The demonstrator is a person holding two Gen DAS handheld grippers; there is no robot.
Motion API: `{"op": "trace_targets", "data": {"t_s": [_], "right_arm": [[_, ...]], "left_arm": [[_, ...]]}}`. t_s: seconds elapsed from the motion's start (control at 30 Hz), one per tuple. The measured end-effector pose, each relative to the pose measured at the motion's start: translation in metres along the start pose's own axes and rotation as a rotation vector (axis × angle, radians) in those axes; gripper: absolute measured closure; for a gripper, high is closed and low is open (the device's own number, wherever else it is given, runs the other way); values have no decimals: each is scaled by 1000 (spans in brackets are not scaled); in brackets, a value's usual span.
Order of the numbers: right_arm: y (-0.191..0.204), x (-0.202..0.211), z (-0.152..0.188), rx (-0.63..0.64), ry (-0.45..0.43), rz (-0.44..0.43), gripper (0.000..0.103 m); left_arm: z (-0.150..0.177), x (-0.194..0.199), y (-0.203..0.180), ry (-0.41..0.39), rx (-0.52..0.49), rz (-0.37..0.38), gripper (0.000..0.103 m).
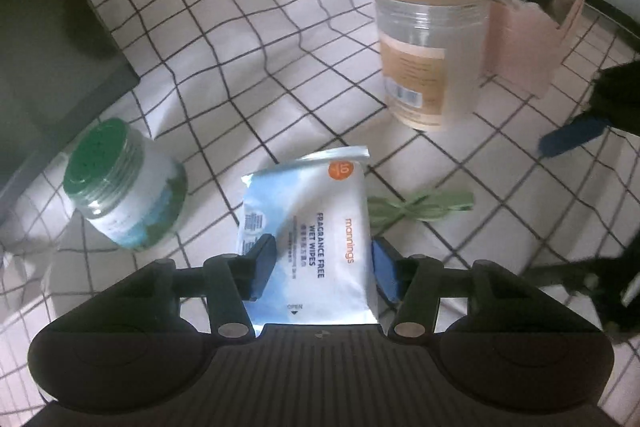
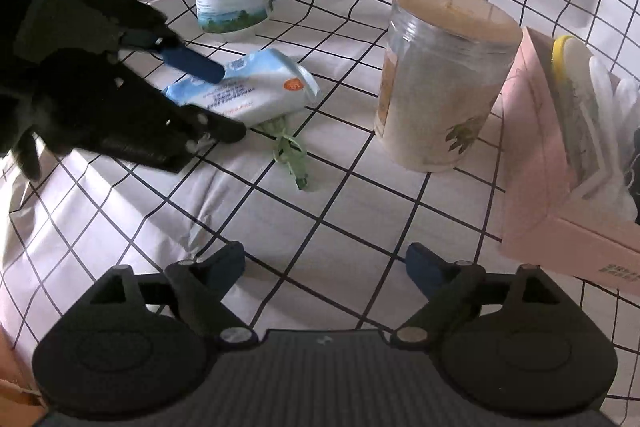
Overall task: Organize soft objects
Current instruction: 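Grasp the blue-and-white wet-wipes pack with the left tool while the right holds the clip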
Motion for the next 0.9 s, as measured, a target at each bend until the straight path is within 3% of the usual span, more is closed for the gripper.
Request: {"op": "trace_targets", "data": {"t_s": [0.13, 0.23, 0.37, 0.6, 0.7, 0.8, 0.83, 0.9], "right_arm": [[2, 2, 5, 4, -6, -4, 5], [4, 2, 8, 9, -7, -10, 0], [4, 2, 10, 11, -13, -13, 0], [3, 2, 11, 10, -16, -12, 0], [3, 2, 12, 6, -20, -10, 0], [3, 2, 12, 0, -21, -6, 0], [3, 2, 12, -3, -21, -3, 0], [3, 3, 13, -10, -20, 2, 0]], "left_arm": [[-3, -8, 15, -32, 68, 22, 32], [-4, -12, 27, -59, 118, 25, 31], [-7, -12, 35, -64, 140, 19, 30], [-7, -17, 30, -58, 158, 83, 7], [-6, -14, 29, -72, 159, 98, 7], [-6, -9, 34, -81, 159, 19, 14], [-5, -9, 37, -73, 144, -20, 11], [-2, -12, 43, -49, 156, -26, 11]]}}
Point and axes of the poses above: each gripper's, at about its wrist camera, not at the fingertips, and x roughly against the way its jaws point, y to its left, z to its underside, the point moved 4 cm from there along -x, roughly the way its jaws point, and after that the axes turned 10 degrees about z, right-handed, at the moved point
